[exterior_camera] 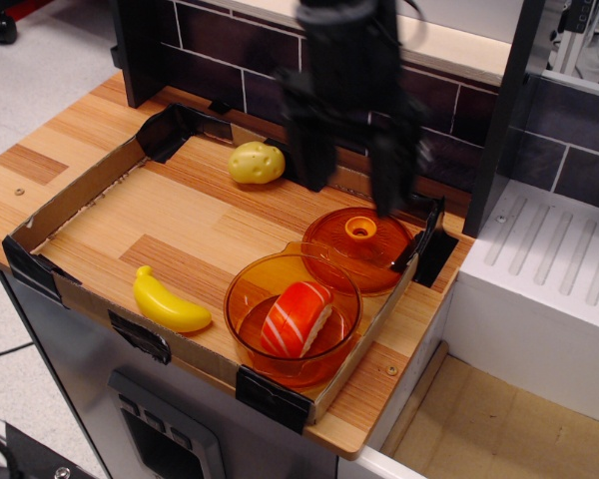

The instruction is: Take sushi out of pot

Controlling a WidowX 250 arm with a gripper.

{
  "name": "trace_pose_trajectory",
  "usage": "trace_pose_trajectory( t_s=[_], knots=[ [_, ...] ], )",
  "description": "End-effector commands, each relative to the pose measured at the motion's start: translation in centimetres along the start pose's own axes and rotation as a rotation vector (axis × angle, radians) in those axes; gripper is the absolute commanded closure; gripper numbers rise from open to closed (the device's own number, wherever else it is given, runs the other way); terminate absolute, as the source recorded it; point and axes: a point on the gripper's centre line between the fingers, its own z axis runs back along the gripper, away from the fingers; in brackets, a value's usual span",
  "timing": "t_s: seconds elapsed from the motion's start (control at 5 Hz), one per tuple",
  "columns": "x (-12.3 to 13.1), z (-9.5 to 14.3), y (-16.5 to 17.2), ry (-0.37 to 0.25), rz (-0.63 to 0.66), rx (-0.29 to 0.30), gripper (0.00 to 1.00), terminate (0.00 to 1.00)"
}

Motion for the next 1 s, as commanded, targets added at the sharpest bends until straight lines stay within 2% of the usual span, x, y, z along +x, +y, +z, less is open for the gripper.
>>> trace_pose_trajectory(
  t_s=[0.0,0.2,0.4,0.6,0.8],
  knots=[
    [-2.9,-0.3,-2.4,-0.058,-0.009,0.023,0.0,0.0],
    [-3.5,-1.3,-1.6,-0.082,0.042,0.086,0.0,0.0],
    [-4.0,-1.9,-0.1,-0.125,0.151,0.117,0.0,0.0],
    [-4.6,-2.7,1.0,-0.111,0.175,0.165,0.0,0.0],
    [-5.1,-2.4,2.2,-0.125,0.228,0.163,0.0,0.0]
  ],
)
